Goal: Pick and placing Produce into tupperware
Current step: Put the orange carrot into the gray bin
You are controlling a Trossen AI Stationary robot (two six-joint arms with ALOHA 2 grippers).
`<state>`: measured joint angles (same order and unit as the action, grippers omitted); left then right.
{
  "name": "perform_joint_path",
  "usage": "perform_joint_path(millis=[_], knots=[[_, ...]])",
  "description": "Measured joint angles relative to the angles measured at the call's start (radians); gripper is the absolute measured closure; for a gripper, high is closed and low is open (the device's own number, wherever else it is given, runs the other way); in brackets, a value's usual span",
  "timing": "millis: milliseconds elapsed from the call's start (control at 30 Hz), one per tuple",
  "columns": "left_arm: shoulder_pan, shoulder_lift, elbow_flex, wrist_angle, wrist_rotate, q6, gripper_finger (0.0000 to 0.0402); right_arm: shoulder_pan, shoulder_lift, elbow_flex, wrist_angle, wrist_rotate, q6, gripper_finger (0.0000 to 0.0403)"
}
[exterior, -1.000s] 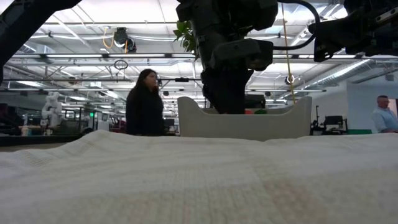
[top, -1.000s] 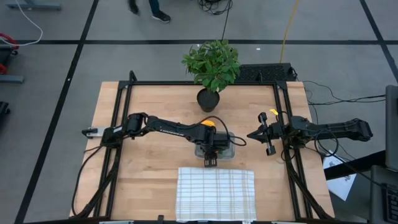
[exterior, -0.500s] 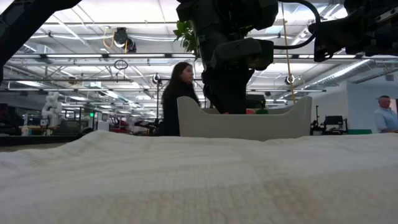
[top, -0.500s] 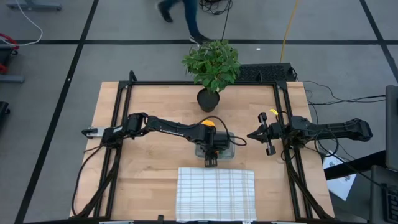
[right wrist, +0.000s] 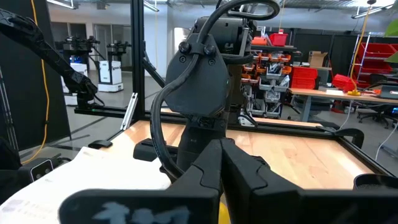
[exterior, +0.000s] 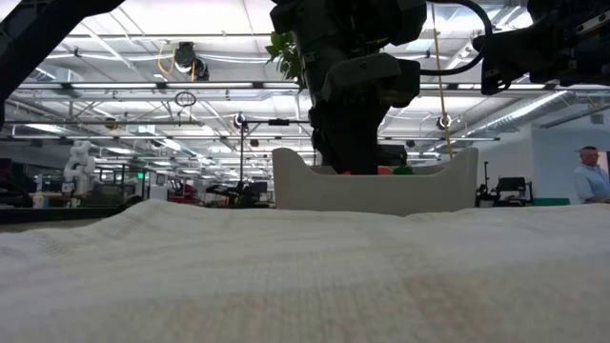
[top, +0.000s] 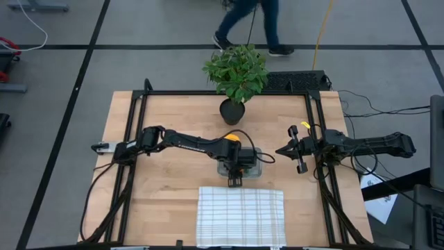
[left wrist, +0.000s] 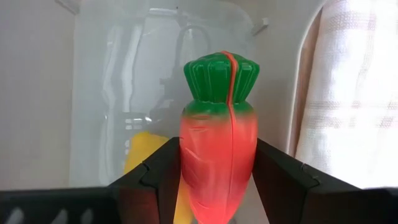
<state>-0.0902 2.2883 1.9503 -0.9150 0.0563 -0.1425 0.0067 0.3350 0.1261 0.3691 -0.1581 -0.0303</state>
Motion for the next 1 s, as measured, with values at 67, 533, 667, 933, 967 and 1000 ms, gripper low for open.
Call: perform_joint_path(millis=[67, 533, 667, 933, 967, 1000], knots=[[0.0, 0.0, 0.0, 0.0, 0.0, 0.0, 0.0227, 0.0, 0.0, 0.0, 0.0, 0.0, 0.0, 0.0403], [0.0, 0.0, 0.0, 0.008, 0.0, -0.01, 0.0227, 0.0, 0.0, 0.0, 0.0, 0.0, 0.0, 0.0403], [0.0, 0.0, 0.0, 0.008, 0.004, -0.01, 0.0227, 0.0, 0.0, 0.0, 0.0, 0.0, 0.0, 0.0403], [0.0, 0.0, 0.0, 0.02, 0.049, 0.001, 0.0227, 0.0, 0.0, 0.0, 0.0, 0.0, 0.0, 0.0403], [0.0, 0.0, 0.0, 0.026, 0.049, 0.002, 0.0227, 0.0, 0.0, 0.0, 0.0, 0.0, 0.0, 0.0403], [0.0, 0.0, 0.0, 0.029, 0.049, 0.002, 0.0227, 0.0, 0.0, 0.0, 0.0, 0.0, 0.0, 0.0403]])
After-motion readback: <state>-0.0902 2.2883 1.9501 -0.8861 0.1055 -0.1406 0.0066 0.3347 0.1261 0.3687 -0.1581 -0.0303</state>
